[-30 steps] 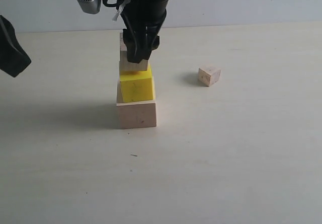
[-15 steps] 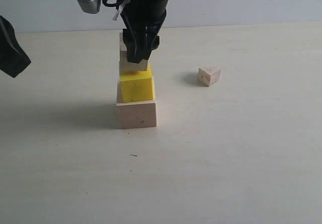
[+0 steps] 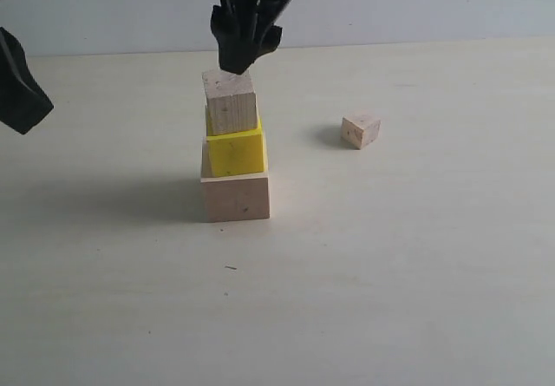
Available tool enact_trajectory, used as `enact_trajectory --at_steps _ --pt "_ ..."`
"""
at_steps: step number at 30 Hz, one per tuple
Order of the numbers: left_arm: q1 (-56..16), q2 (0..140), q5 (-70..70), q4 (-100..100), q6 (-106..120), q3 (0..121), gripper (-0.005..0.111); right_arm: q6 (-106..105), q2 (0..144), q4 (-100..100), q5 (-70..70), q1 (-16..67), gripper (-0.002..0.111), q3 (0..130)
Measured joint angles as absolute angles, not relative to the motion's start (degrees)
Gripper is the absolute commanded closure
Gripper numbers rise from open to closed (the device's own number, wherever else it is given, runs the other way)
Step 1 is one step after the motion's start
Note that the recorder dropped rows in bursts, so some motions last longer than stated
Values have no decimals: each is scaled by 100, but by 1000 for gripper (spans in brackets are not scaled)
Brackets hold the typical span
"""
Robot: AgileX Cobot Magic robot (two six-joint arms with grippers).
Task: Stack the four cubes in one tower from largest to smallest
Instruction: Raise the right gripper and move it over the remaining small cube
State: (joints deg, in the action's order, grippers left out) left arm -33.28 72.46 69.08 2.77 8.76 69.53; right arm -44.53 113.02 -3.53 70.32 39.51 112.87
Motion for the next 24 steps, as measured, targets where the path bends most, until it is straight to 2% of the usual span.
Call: enact_trajectory --at_steps 2,3,5,11,16,19,24 --pt "-3328 7246 6908 277 880 6953 107 -4064 11166 -78 7032 3951 56 11287" --pt "-3328 7246 6908 277 889 6953 107 -3885 11118 140 7032 3951 66 11287" --pt "-3328 7246 6908 277 889 6953 107 -3360 11049 763 7032 3914 74 11287" --pt "-3328 7246 6908 277 889 6953 107 -2710 11050 1084 7032 2956 62 11287" --pt "-3328 7246 6908 277 889 6953 107 -2402 11390 585 6893 2058 56 11287" --pt "-3328 7246 6908 277 889 6953 107 -2345 11818 285 6678 1832 49 11287" --pt "-3328 7246 6908 277 889 6953 107 -2307 12600 -60 6466 1756 46 11287"
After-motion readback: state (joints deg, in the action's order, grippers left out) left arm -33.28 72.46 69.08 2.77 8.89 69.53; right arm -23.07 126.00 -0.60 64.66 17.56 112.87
